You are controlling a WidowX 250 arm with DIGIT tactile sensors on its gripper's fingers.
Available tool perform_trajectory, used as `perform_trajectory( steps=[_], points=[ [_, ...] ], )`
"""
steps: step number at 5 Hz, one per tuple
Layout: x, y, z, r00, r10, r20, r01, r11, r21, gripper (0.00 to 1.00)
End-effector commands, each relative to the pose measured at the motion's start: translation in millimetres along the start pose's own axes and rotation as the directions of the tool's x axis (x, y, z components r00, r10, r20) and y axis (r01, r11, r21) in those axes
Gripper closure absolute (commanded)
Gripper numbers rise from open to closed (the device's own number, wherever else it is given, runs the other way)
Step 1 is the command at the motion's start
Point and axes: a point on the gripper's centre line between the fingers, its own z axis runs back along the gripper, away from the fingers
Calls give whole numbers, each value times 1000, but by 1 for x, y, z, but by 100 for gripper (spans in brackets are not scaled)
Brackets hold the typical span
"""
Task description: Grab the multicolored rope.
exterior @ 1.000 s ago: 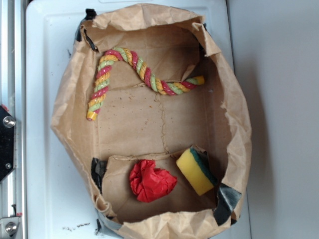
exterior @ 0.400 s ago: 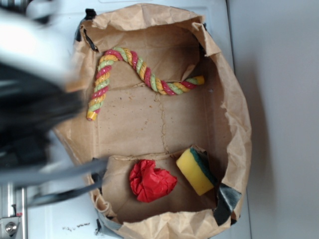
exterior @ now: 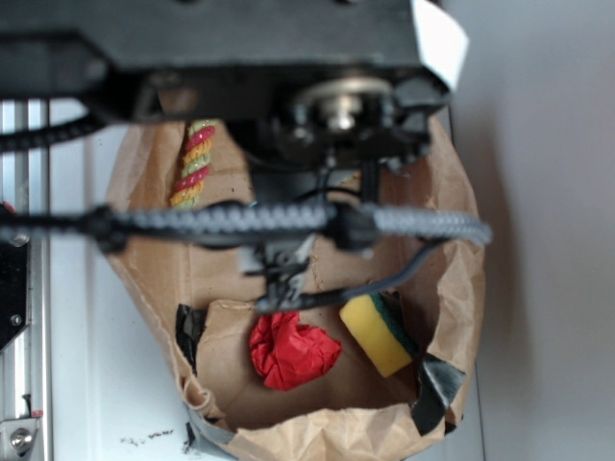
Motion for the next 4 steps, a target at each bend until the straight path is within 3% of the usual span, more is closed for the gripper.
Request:
perform_trajectory(
  steps=[1, 4],
  points=[
    [2, 3, -17, 978, -200, 63, 204, 977, -62, 0],
    [14, 10, -61, 969, -246, 26, 247, 966, -73, 0]
  ],
)
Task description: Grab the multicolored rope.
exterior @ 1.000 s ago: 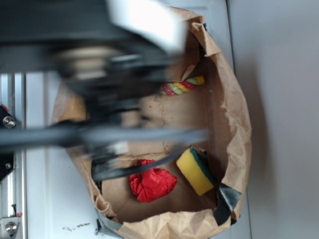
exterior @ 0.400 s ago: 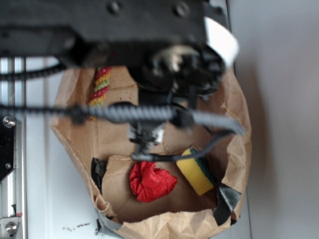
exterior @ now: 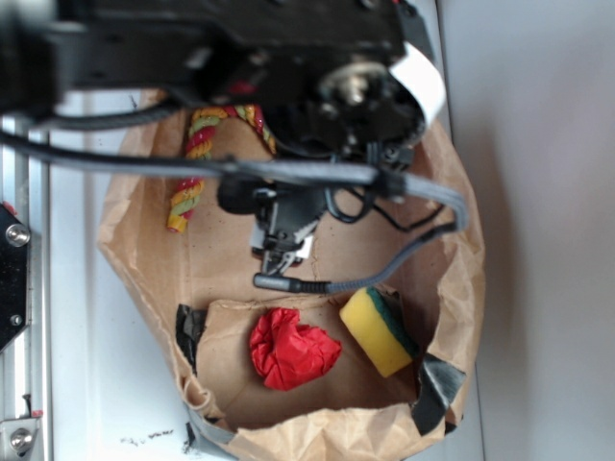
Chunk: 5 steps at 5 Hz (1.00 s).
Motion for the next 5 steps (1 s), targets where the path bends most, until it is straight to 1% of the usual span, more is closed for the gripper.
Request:
perform_trajectory(
  steps=[1, 2, 3, 5],
  points=[
    [10, 14, -20, 996, -82, 39, 80, 996, 31, 0],
    [9, 12, -36, 992, -124, 21, 122, 991, 60, 0],
    [3, 11, -48, 990, -142, -2, 142, 989, 47, 0],
    [-2, 8, -59, 989, -149, -24, 149, 989, 17, 0]
  ],
)
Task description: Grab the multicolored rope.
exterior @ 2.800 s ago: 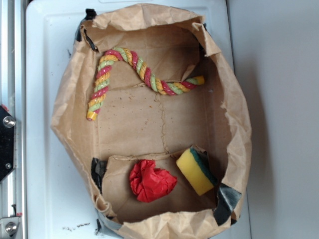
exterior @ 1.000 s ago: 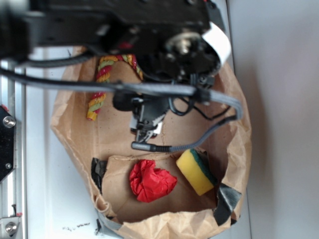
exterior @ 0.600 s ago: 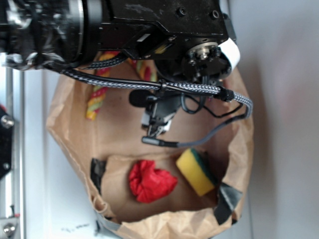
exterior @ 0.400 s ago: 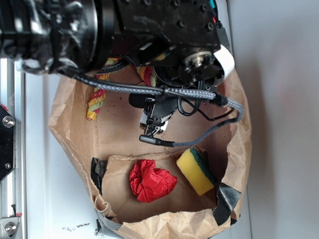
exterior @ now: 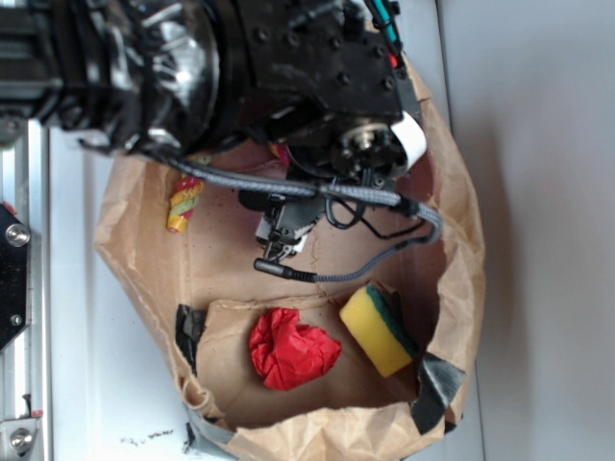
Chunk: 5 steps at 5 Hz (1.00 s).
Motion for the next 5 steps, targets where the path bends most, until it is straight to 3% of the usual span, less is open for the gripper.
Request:
perform_trajectory(
  steps=[1, 5],
  points=[
    [1, 2, 4, 1000, -6, -8, 7, 1000, 7, 0],
    [-7, 13, 22, 992, 121, -31, -120, 992, 40, 0]
  ],
)
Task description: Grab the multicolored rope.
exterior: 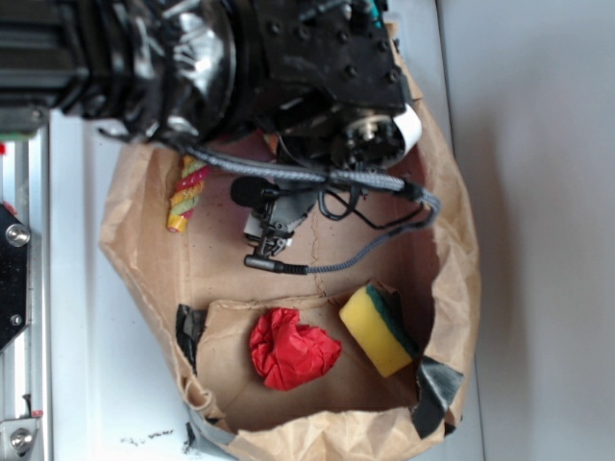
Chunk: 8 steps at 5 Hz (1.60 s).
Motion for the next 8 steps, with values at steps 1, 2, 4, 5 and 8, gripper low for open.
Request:
perform_trajectory(
  steps=[1, 2, 4, 5, 8],
  points=[
    [8, 10, 28, 997, 26, 72, -30, 998, 57, 0],
    [8, 10, 28, 997, 26, 72, -30, 998, 57, 0],
    [8, 10, 28, 997, 26, 72, -30, 998, 57, 0],
    [17, 20, 26, 996, 61, 72, -66, 996, 64, 0],
    [21, 29, 15, 992, 112, 59, -119, 984, 130, 0]
  ],
)
